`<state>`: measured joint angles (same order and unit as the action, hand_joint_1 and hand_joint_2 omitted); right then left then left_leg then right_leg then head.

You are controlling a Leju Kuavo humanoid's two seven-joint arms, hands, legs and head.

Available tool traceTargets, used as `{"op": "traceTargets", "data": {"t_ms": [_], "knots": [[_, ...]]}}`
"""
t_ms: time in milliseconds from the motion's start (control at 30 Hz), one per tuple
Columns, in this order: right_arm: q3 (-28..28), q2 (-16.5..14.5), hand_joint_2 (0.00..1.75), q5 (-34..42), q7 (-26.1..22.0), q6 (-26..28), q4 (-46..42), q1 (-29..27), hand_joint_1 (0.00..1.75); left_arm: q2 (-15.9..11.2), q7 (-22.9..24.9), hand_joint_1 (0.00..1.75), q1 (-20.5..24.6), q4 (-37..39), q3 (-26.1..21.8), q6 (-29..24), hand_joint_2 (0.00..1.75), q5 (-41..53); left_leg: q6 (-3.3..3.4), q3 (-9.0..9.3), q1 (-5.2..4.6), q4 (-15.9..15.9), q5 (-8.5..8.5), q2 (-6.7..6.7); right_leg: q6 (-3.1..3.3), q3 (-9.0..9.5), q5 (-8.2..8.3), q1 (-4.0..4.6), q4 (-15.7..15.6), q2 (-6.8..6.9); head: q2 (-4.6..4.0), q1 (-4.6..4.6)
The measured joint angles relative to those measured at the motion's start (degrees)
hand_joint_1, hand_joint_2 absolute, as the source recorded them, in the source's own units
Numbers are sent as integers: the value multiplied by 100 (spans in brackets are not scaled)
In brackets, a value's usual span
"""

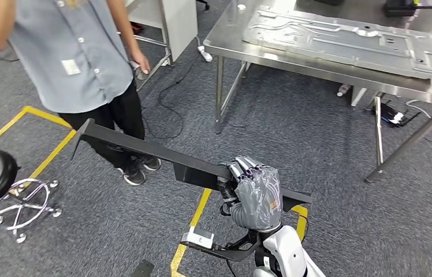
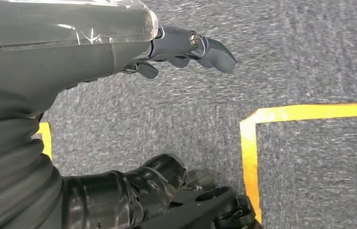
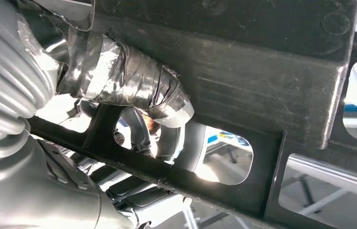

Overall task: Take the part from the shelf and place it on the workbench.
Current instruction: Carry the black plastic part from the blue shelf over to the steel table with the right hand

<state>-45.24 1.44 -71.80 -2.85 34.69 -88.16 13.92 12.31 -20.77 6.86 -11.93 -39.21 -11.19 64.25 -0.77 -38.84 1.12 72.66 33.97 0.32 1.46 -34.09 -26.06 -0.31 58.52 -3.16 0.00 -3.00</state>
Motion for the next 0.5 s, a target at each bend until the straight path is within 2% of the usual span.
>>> {"op": "traceTargets", "data": {"t_ms": [33, 100, 133, 167, 233, 267, 300, 367, 400, 433, 467, 500], "knots": [[-1, -1, 175, 1, -1, -1, 3, -1, 175, -1, -1, 0, 2, 0, 0, 0, 175, -1, 10, 129, 5, -346, -242, -49, -12, 2, -15, -4, 25, -81, 0, -1], [-2, -4, 175, 9, -6, -3, 4, 2, 175, -8, -8, 0, 7, 0, 0, 2, 175, -3, 46, 421, 21, -1053, -563, -298, -56, -17, -51, -9, 85, -222, 0, -3], [-3, -6, 175, 14, -11, -5, 5, 4, 175, -12, -15, 0, 10, 0, 0, 5, 175, -4, 66, 500, 22, -1246, -618, -397, -87, -39, -59, -11, 106, -275, 0, -4], [-4, -7, 175, 20, -19, -7, 5, 2, 175, -15, -22, 0, 11, 0, 0, 12, 175, -4, 90, 527, 14, -1311, -608, -447, -122, -61, -57, -17, 113, -327, 0, -4], [-6, -7, 175, 35, -41, -9, 5, -3, 175, -12, -36, 0, 15, 0, 0, 34, 175, -3, 153, 540, 10, -1347, -637, -347, -196, -86, -43, -25, 102, -388, 0, -2], [-7, -6, 175, 45, -49, -9, 5, -3, 175, -9, -41, 0, 17, 0, 0, 48, 175, -2, 194, 556, 19, -1373, -654, -292, -225, -101, -68, -16, 135, -306, 0, -9], [-7, -6, 175, 55, -55, -8, 4, 4, 175, -5, -45, 0, 21, 0, 0, 59, 175, -2, 235, 574, 31, -1403, -668, -228, -249, -161, -151, -5, 266, -165, 0, -22], [-9, -6, 175, 66, -60, -8, 4, 16, 175, -2, -49, 0, 17, 0, 0, 79, 175, -2, 292, 599, 29, -1433, -670, -94, -283, -450, -464, 1, 865, 164, 0, -48], [-10, -6, 175, 70, -61, -8, 7, 17, 175, -4, -50, 0, 8, 0, 0, 87, 175, -2, 307, 603, 21, -1433, -661, -21, -298, -653, -624, -12, 1252, 237, 0, -55], [-11, -5, 175, 75, -61, -9, 13, 14, 175, -6, -54, 0, 0, 0, 0, 97, 175, -3, 312, 607, 16, -1432, -651, 48, -310, -813, -705, -26, 1542, 267, 0, -55], [-11, -5, 175, 79, -62, -10, 21, 9, 175, -8, -62, 0, -5, 0, 0, 108, 175, -3, 309, 614, 13, -1431, -640, 103, -318, -886, -682, -38, 1654, 281, 0, -55], [-12, -4, 175, 82, -62, -13, 28, 8, 175, -10, -75, 0, -3, 0, 0, 120, 175, -3, 302, 627, 11, -1430, -627, 143, -320, -839, -551, -47, 1538, 291, 0, -56]]}}
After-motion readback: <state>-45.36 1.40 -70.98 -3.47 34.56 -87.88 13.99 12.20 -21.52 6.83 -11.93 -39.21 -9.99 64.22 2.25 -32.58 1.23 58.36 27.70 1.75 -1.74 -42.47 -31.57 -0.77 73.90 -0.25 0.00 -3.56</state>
